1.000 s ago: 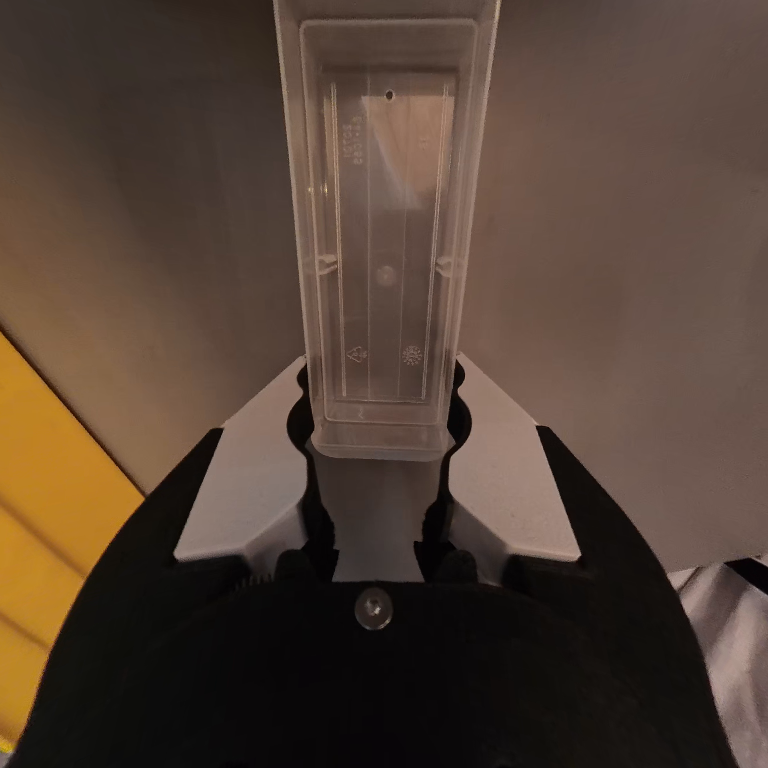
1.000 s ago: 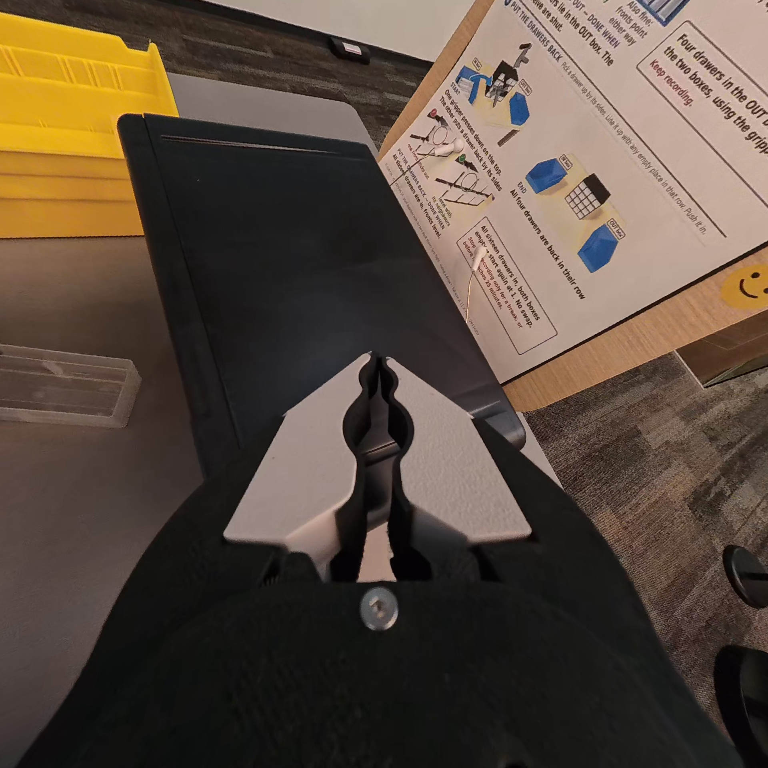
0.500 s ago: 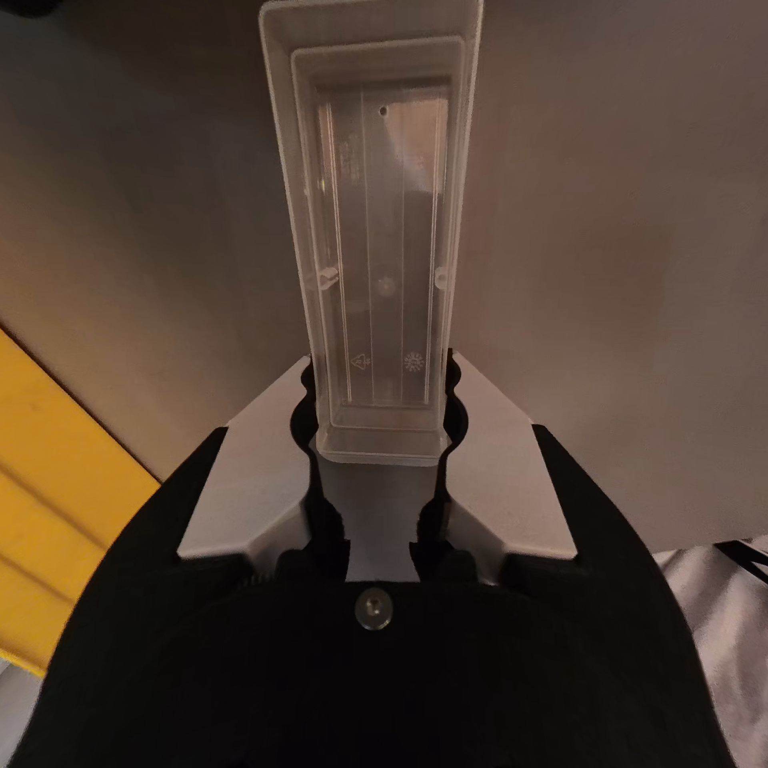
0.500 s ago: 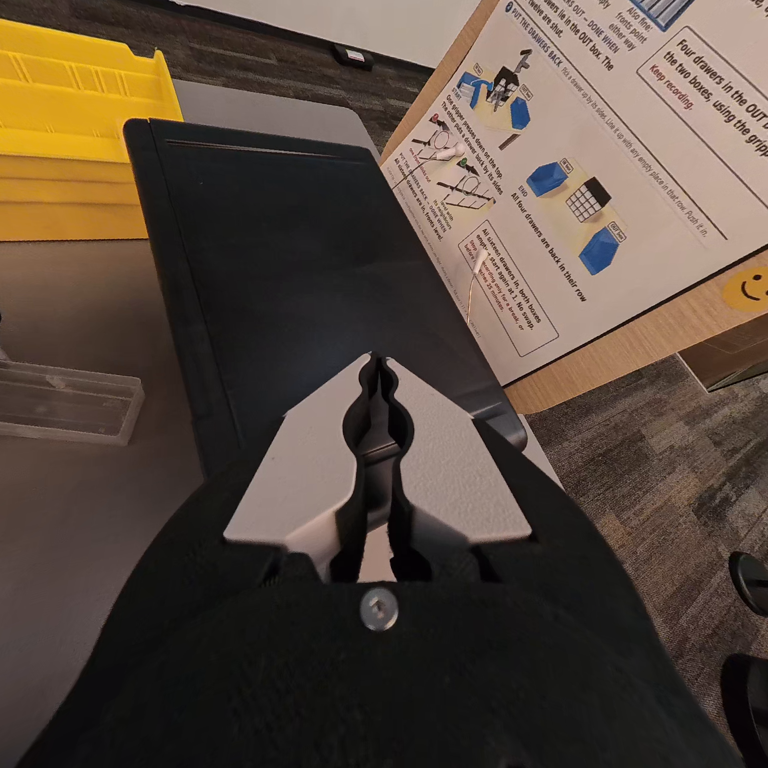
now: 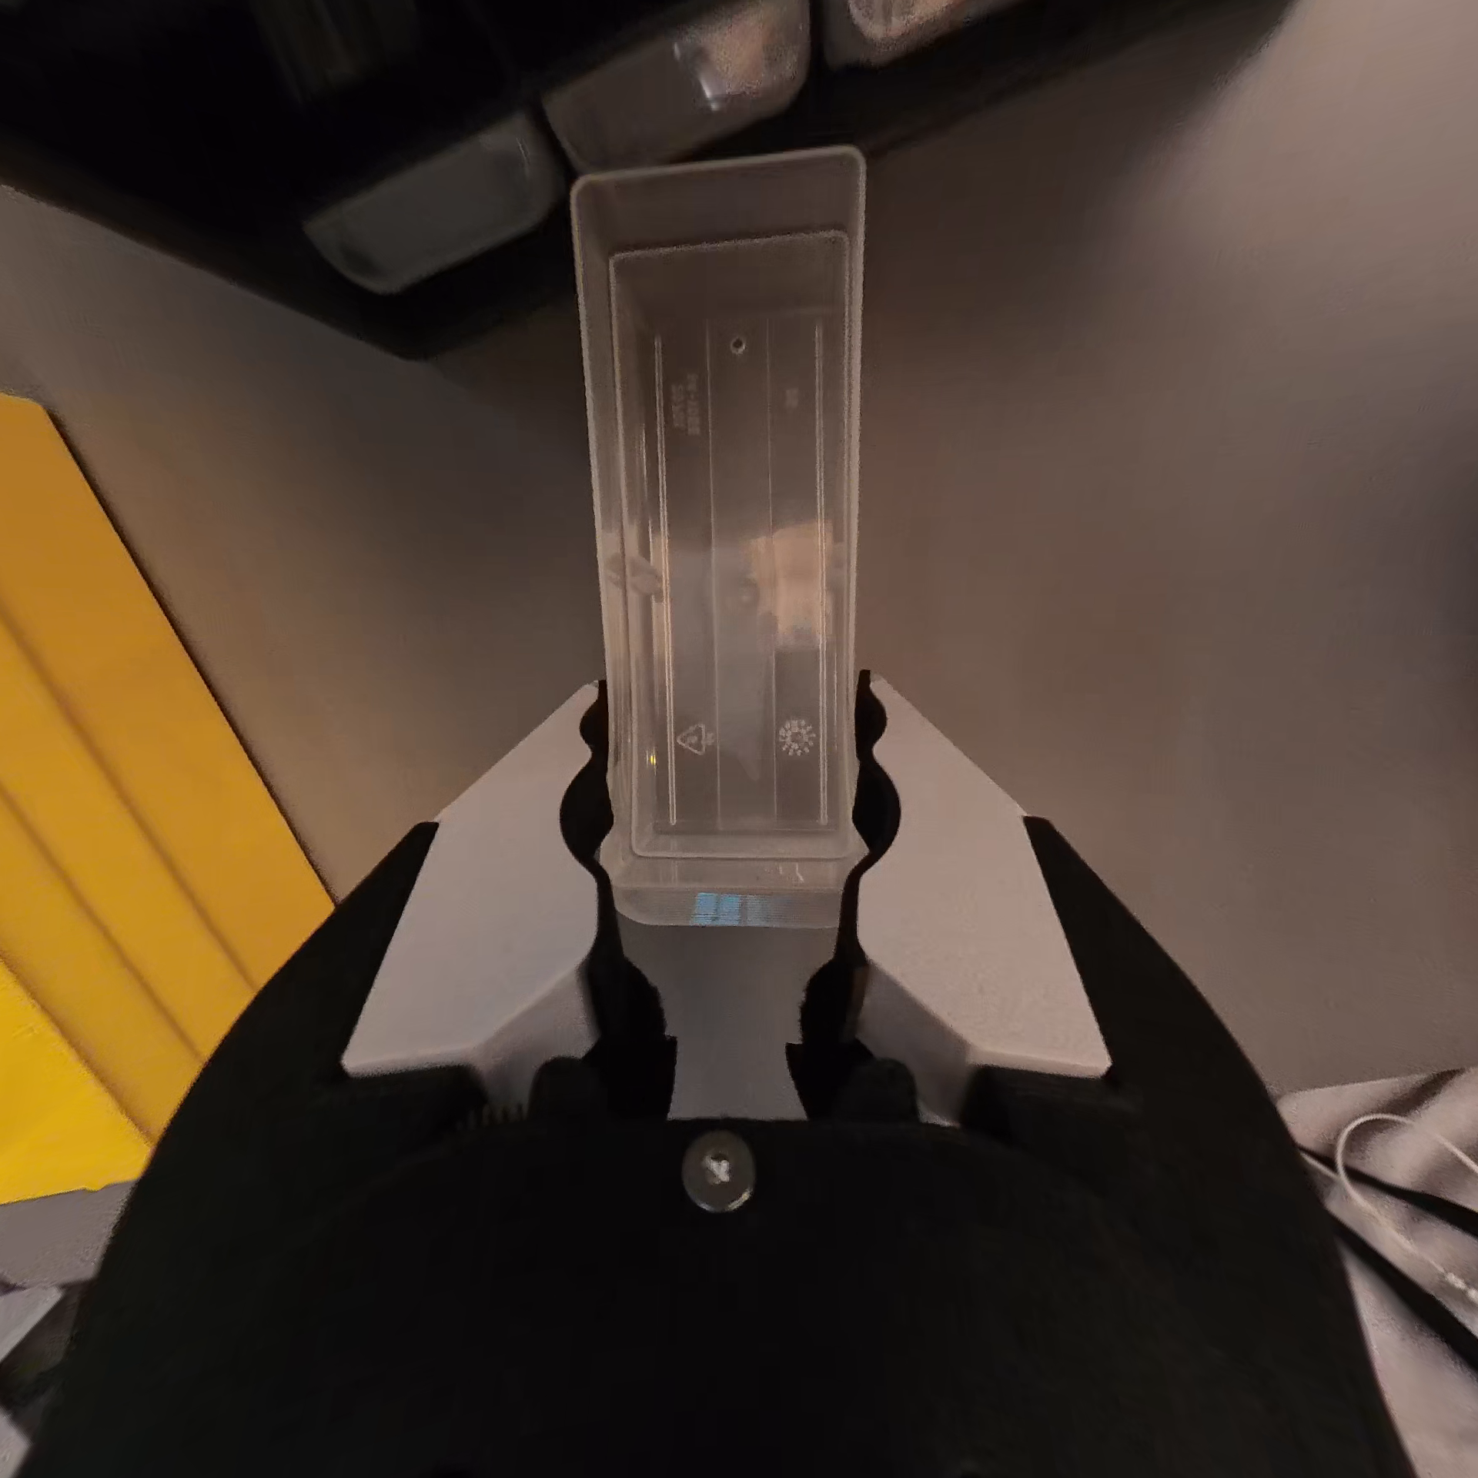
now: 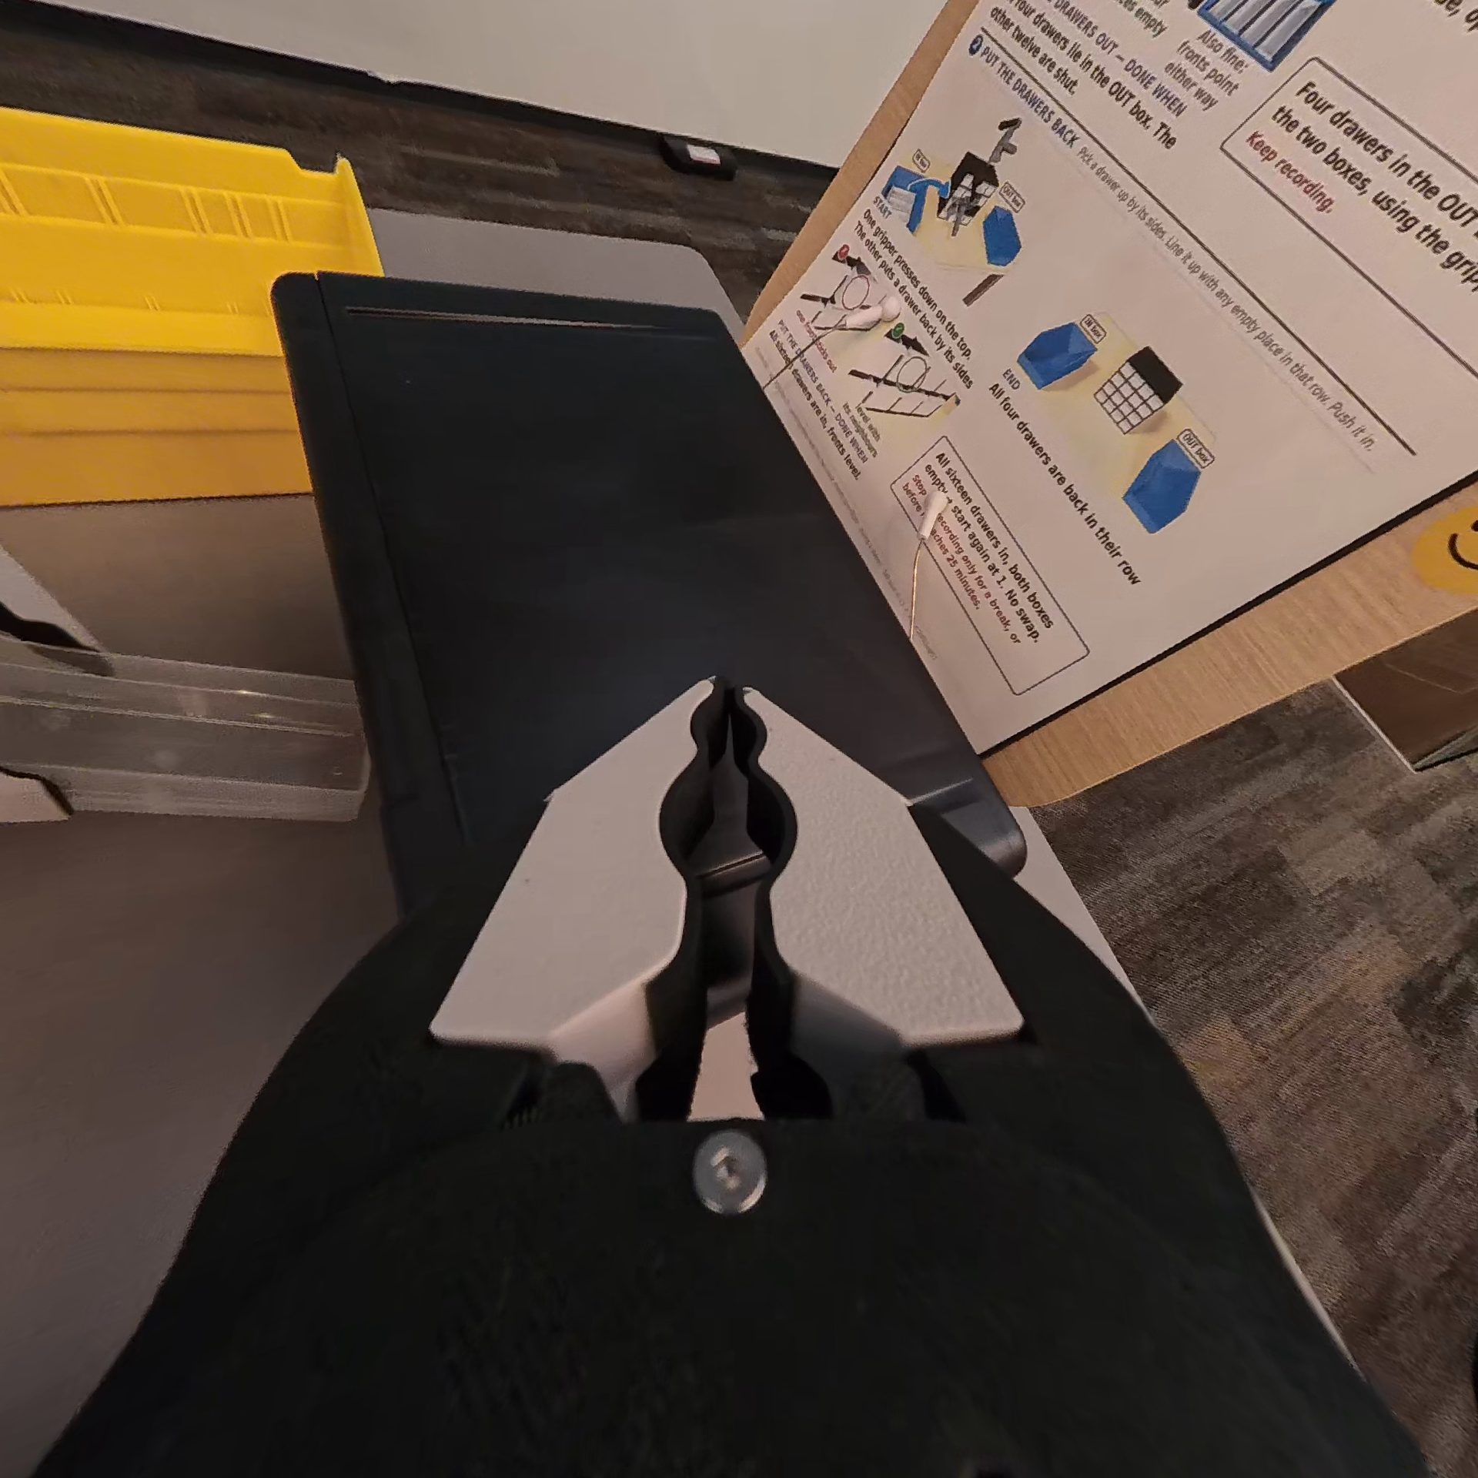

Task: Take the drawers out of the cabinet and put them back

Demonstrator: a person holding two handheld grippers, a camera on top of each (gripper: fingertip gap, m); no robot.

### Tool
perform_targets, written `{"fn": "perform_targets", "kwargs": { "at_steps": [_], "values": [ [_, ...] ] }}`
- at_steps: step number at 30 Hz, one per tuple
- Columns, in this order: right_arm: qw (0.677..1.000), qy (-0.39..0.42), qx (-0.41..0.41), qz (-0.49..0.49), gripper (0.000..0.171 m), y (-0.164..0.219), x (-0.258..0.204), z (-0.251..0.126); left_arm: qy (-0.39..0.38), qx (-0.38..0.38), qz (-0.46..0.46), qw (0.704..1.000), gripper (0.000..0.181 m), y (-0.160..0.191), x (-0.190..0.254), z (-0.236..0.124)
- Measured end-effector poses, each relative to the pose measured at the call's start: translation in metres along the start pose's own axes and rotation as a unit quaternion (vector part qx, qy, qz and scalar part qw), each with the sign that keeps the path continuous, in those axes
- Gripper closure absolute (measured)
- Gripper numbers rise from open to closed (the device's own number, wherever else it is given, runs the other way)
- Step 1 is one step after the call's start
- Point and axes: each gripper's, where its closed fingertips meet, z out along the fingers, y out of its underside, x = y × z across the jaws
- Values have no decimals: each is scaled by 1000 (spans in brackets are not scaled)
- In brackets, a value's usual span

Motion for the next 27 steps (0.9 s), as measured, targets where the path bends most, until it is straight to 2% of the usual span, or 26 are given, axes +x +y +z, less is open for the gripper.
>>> {"fn": "perform_targets", "kwargs": {
  "at_steps": [11, 27],
  "values": [
    [1000, -12, 8, 14, 171, -1, 0, 0, 4, 42, -21, 999, 122, -29, 1, -14],
    [1000, -17, 9, 19, 171, -1, 0, 0, -19, 86, -24, 996, 123, -43, -7, -25]
  ]
}}
